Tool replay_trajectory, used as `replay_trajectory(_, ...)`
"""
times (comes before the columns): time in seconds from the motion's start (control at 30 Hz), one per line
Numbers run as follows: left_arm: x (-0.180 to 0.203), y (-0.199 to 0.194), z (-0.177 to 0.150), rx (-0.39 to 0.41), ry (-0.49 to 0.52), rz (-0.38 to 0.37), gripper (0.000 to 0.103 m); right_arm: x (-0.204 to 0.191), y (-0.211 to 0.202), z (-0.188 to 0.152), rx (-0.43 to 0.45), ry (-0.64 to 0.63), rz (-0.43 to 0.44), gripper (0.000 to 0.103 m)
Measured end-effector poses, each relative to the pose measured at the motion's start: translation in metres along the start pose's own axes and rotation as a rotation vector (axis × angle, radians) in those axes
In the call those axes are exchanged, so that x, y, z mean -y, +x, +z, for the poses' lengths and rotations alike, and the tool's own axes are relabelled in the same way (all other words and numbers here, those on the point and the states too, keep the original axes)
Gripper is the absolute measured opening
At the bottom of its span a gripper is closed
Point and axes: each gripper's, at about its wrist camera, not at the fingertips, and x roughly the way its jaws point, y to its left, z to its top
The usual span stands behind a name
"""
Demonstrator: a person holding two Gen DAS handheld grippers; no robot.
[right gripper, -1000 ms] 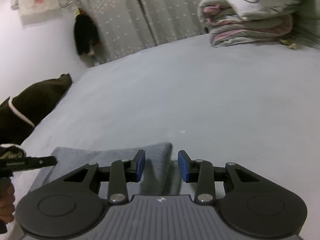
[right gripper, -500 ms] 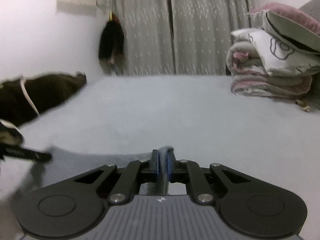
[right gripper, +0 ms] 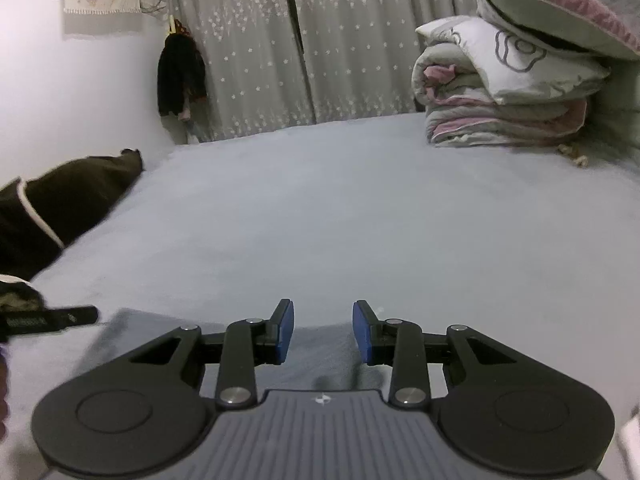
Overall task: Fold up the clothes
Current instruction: 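Move both grippers back over the folded grey sweater's edge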
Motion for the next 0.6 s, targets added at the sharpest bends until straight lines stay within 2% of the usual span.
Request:
replay_trajectory(0.1, 0.022, -0.009, -0.021, -0.043, 0.034, -0.056, 0.042, -0.014, -0.006, -0.005, -0.047, 0.019, 0.047, 0.033)
replay_trajectory(0.2, 0.037, -0.015, -0.042, -0.06, 0.075, -0.082, 0.043, -0.038, -0.009, -0.022, -0.112, -0.06, 0.078, 0.033)
replay_trajectory(0.33, 0.053, -0.007, -0.059, -0.055, 0.142, -0.053, 0.044, -0.062, -0.007, -0.041, -0.175, -0.154, 0.112, 0.034)
replay_trajectory(0.43, 0.056, -0.001, -0.065, -0.041, 0.166, -0.023, 0.045, -0.071, 0.0, -0.058, -0.206, -0.19, 0.084, 0.036)
replay_trajectory(0.6, 0.057, 0.0, -0.07, -0.033, 0.195, -0.003, 0.046, -0.066, 0.0, -0.061, -0.203, -0.176, 0.092, 0.037)
